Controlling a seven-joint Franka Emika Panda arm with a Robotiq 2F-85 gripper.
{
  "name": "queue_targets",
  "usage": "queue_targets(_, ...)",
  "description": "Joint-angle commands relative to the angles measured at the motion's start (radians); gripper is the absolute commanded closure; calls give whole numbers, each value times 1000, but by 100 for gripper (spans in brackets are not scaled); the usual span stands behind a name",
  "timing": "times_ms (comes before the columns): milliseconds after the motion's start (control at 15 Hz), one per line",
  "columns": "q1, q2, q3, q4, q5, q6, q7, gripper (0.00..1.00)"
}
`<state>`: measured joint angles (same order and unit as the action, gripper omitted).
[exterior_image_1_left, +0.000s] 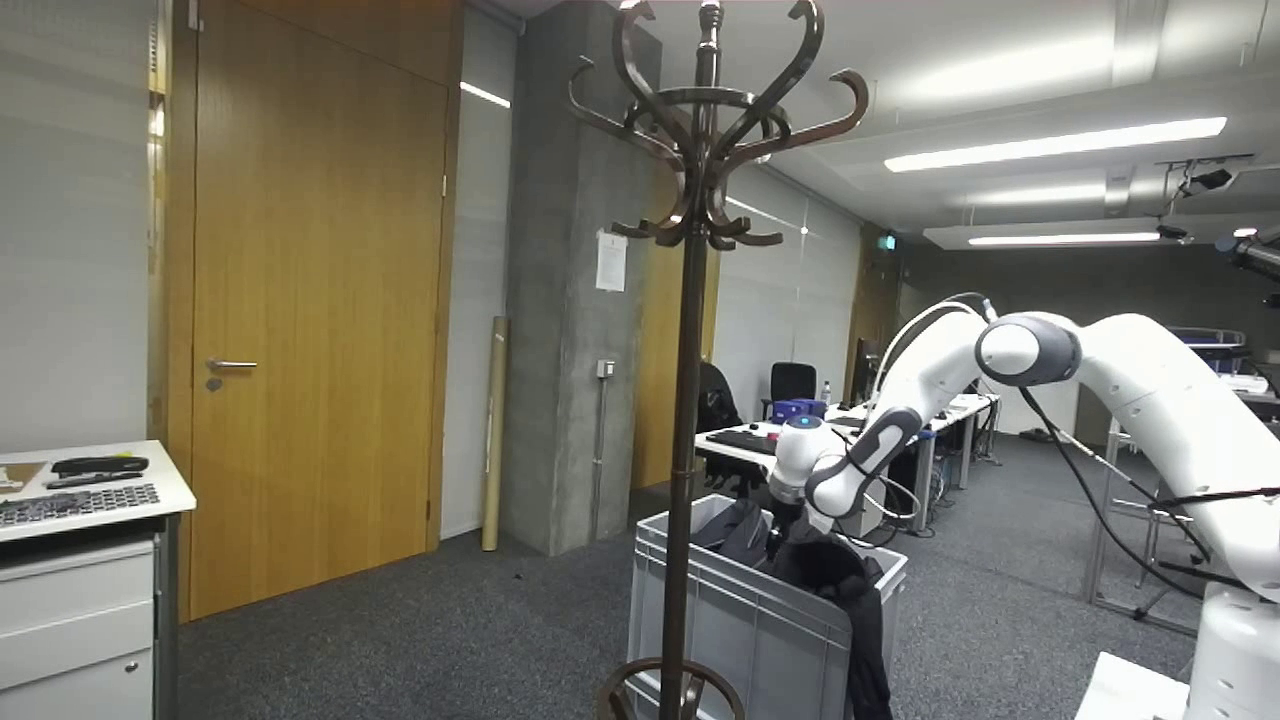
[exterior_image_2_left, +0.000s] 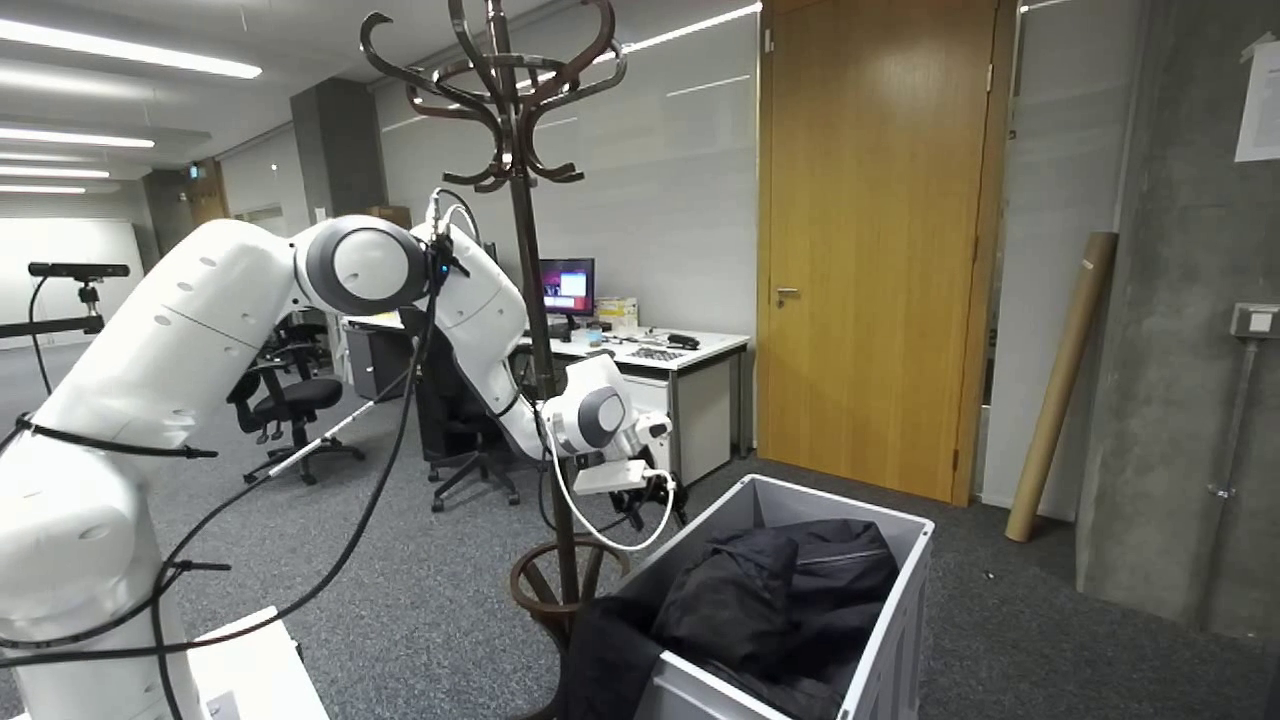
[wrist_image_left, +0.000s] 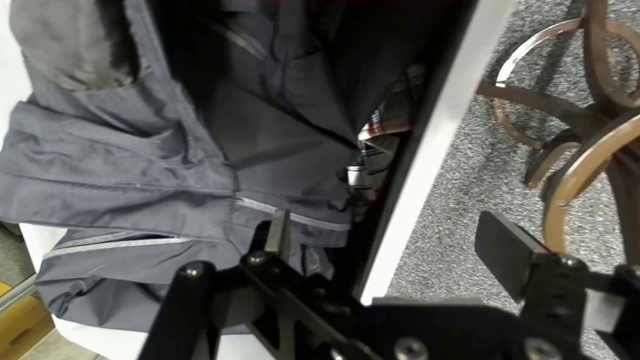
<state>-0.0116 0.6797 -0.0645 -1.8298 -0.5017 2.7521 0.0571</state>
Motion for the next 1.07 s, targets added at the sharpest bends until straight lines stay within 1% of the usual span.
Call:
queue_targets(0,40,-218,18,-244,89,-25,-50,0)
queue_targets(133,58,-291,29,-321,125,-60,-53,0)
queue_targets(467,58,-416,90,-439,224,-278,-126,0)
queue_targets(533,55,-430,101,-461,245,-305,-144,0)
queue_targets(667,42,-455,121,-501,297,-316,-198,0)
queue_targets(733,68,-388,97,-432,251,-300,-134,0)
queue_targets(1000,66,-409,104,-470,273,-300,-157,0)
